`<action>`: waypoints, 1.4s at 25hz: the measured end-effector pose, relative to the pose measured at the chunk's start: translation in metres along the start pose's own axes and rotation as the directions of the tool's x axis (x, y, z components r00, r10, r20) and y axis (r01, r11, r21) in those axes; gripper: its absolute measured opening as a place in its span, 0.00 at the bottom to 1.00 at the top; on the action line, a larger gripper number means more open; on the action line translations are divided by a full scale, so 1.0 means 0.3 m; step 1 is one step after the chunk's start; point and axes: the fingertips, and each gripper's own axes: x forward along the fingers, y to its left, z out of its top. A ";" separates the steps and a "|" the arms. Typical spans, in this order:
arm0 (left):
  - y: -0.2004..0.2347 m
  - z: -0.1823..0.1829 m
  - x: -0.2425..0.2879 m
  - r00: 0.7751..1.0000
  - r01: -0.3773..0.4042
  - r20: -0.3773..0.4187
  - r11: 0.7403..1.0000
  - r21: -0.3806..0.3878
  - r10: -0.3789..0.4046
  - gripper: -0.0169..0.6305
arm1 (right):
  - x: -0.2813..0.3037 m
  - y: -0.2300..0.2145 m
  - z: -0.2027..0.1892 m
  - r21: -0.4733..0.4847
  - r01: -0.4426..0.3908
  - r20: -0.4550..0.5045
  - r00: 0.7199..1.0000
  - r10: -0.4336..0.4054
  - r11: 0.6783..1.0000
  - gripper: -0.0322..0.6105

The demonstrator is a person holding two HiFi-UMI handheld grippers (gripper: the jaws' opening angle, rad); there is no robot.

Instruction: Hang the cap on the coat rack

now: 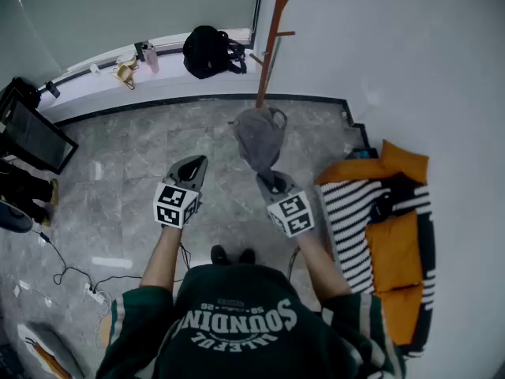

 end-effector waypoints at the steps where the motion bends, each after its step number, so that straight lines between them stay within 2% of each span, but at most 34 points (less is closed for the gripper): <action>1: -0.004 0.000 0.000 1.000 0.001 -0.001 1.000 0.002 -0.001 0.03 | 0.008 -0.020 -0.020 -0.005 0.007 0.002 1.000 -0.007 1.000 0.08; 12: -0.045 -0.013 0.034 1.000 0.020 -0.020 1.000 -0.001 -0.020 0.03 | 0.012 -0.078 -0.066 -0.025 0.039 0.017 0.999 -0.038 0.999 0.08; 22: -0.118 -0.004 0.065 0.999 0.030 -0.020 1.000 -0.007 -0.030 0.03 | -0.019 -0.094 -0.071 -0.004 0.023 0.026 0.999 -0.023 1.000 0.08; 28: -0.146 -0.011 0.066 1.000 0.003 -0.024 0.999 -0.036 -0.004 0.03 | -0.042 -0.111 -0.072 -0.004 0.003 0.042 0.999 -0.003 1.000 0.08; 35: -0.096 0.003 0.080 0.999 -0.029 -0.015 0.998 -0.051 0.028 0.03 | -0.024 -0.123 -0.035 -0.001 -0.020 0.036 0.999 0.020 1.000 0.08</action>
